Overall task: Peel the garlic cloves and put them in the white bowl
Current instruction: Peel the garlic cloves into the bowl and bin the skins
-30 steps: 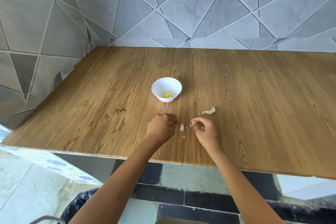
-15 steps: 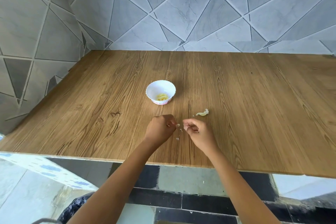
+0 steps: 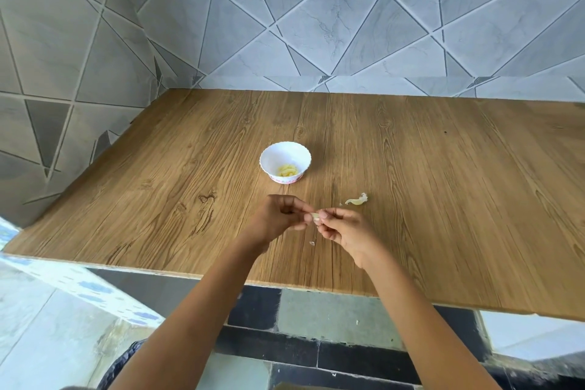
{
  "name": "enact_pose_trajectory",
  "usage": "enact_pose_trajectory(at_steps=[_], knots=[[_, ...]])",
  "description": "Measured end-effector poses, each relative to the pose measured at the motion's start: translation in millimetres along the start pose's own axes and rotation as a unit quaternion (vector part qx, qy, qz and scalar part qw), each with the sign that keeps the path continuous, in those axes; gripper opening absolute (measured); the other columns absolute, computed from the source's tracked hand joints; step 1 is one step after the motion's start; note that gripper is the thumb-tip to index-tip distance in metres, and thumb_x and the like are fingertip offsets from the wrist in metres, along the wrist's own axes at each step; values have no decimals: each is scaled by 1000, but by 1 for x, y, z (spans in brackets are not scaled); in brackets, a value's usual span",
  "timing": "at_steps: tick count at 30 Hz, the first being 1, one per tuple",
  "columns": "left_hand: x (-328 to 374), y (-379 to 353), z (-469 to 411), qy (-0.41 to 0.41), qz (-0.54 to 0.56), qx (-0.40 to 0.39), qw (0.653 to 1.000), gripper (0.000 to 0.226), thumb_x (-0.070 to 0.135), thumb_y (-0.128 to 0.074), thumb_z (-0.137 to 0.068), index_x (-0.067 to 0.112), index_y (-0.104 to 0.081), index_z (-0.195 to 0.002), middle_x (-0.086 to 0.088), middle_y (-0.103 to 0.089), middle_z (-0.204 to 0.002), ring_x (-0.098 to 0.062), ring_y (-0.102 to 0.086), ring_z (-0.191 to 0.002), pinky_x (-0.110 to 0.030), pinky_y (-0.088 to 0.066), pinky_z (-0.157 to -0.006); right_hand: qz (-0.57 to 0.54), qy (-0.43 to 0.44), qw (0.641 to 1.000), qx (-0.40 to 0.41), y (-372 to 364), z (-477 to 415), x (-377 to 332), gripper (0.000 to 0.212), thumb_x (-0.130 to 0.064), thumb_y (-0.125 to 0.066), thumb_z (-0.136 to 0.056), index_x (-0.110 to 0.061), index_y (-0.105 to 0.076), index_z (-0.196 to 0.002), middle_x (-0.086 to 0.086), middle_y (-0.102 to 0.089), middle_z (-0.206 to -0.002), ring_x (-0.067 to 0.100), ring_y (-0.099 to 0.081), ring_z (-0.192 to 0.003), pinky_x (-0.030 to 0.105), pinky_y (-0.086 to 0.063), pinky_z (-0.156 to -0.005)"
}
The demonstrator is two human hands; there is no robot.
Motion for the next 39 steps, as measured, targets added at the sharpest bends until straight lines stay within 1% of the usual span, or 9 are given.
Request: enact_pose_trajectory(at_steps=[3, 5, 9, 11, 18, 27, 31, 35, 39], knots=[[-1, 0, 1, 29, 48, -2, 998, 10, -1, -63, -86, 3, -68, -95, -2, -71, -72, -7, -68, -70, -18, -56, -69, -15, 2, 1000, -4, 0, 0, -1, 7, -3, -59, -90, -3, -66, -89, 7, -65, -76, 9, -59, -63, 15, -50, -58], [-2, -1, 1, 41, 53, 17, 998, 11, 2, -64, -86, 1, -67, -96, -3, -71, -72, -7, -68, -67, -17, -56, -65, 91, 84, 992, 19, 0, 1, 0, 8, -6, -59, -91, -3, -66, -90, 2, -65, -74, 7, -59, -64, 17, -50, -60], [-1, -7, 1, 37, 44, 65, 996, 6, 5, -64, -87, 0, -67, -88, -3, -68, -67, -6, -66, -60, -16, -54, -58, 344, 344, 865, 122, -6, 1, 5, 10, -5, -59, -90, -5, -62, -81, -5, -62, -70, 11, -57, -62, 22, -46, -58], [-2, -8, 1, 33, 46, 77, 995, 8, 8, -64, -88, 1, -67, -84, -3, -68, -65, -6, -65, -58, -16, -54, -57, 377, 394, 825, 151, -9, 1, 7, 10, -6, -58, -88, -4, -61, -79, -2, -62, -72, 15, -57, -63, 22, -43, -57], [-9, -7, 1, 68, 93, 80, 990, 15, 12, -59, -93, 5, -67, -82, -4, -67, -68, -7, -62, -57, -17, -53, -57, 327, 302, 885, 139, -11, -6, 15, 11, 6, -48, -91, 0, -57, -90, 2, -58, -80, 20, -58, -72, 29, -47, -66], [-15, 6, 3, 64, 106, 83, 989, 3, 6, -67, -85, 5, -68, -88, -7, -69, -80, -9, -64, -69, -16, -53, -60, 333, 297, 885, 135, 1, -1, 14, 11, -7, -78, -74, -7, -67, -75, -6, -63, -70, 1, -57, -63, 14, -46, -60], [-15, 5, 4, 67, 117, 88, 987, 1, 6, -67, -85, 5, -68, -85, -5, -70, -74, -9, -67, -66, -17, -55, -61, 333, 309, 887, 80, -10, 3, 10, 28, -4, -79, -72, -7, -68, -98, -7, -63, -82, -3, -58, -71, 7, -45, -64], [-16, 6, 4, 70, 115, 75, 988, 6, 9, -67, -86, 3, -68, -87, -5, -70, -71, -8, -66, -63, -17, -53, -59, 328, 328, 882, 80, -13, 2, 8, 10, -6, -74, -79, -6, -72, -89, -12, -66, -77, -5, -61, -69, 11, -49, -63], [-18, 7, 5, 65, 136, 45, 988, 5, 7, -64, -87, 4, -67, -87, -5, -71, -72, -10, -67, -66, -18, -54, -61, 193, 203, 959, 35, -10, 3, 6, 7, -3, -66, -85, -6, -70, -90, 0, -69, -75, 6, -64, -66, 20, -54, -62]])
Point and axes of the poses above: each hand's wrist, its own z-axis away from the middle knuckle, its own y-axis out of the back of the hand, x = y × z, the point moved 2 cm from there along -z, towards the middle knuckle
